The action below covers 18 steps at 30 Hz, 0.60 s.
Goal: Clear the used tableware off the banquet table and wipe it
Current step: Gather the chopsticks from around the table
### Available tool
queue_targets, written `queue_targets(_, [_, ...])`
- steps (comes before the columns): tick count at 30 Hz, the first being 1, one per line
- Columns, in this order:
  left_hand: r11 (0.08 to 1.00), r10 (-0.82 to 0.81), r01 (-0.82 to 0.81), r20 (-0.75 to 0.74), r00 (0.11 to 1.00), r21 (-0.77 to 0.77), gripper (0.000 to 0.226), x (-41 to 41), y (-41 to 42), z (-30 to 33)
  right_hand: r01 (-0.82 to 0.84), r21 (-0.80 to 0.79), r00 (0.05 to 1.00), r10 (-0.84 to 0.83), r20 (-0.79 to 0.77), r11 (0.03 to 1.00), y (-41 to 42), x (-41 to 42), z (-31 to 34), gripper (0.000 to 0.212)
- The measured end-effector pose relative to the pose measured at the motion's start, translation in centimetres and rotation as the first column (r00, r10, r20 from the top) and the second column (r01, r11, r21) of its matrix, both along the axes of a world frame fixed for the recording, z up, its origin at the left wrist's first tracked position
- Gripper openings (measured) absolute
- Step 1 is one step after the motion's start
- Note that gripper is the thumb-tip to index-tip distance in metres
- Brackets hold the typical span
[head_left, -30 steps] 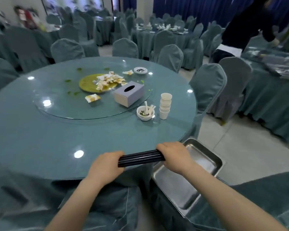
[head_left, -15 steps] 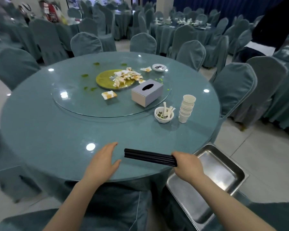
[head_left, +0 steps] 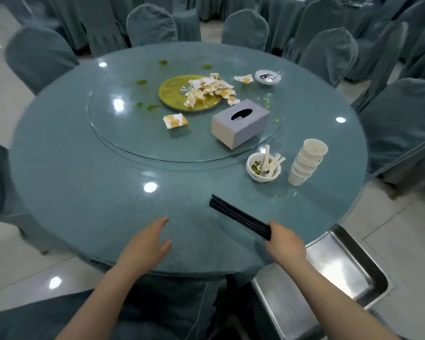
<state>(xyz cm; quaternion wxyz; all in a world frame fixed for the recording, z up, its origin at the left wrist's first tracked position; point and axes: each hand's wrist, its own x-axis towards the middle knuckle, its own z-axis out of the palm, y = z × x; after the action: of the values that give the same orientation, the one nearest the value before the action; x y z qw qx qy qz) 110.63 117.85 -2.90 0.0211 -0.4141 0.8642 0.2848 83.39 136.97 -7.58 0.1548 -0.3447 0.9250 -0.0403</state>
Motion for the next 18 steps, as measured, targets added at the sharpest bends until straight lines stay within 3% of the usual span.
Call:
queue_targets(6, [0.997, 0.059, -0.064, 0.095, 0.994, 0.053, 0.057, -1.8, -0.7, -1.7, -0.013, -0.006, 0.999, 0.013, 0.029, 1.000, -2.5, -4.7, -1.9, 0.026])
queue_targets(11, [0.986, 0.148, -0.156, 0.123, 0.981, 0.057, 0.050, -3.0, -1.3, -2.7, -0.061, -0.027, 0.998, 0.060, -0.028, 0.998, -4.7, -7.5, -3.0, 0.019])
queue_targets(18, [0.967, 0.215, -0.231, 0.148, 0.965, 0.104, 0.046, -4.3, -1.2, -4.0, -0.087, -0.134, 0.994, 0.095, 0.051, 0.987, -4.9, -9.4, -4.6, 0.049])
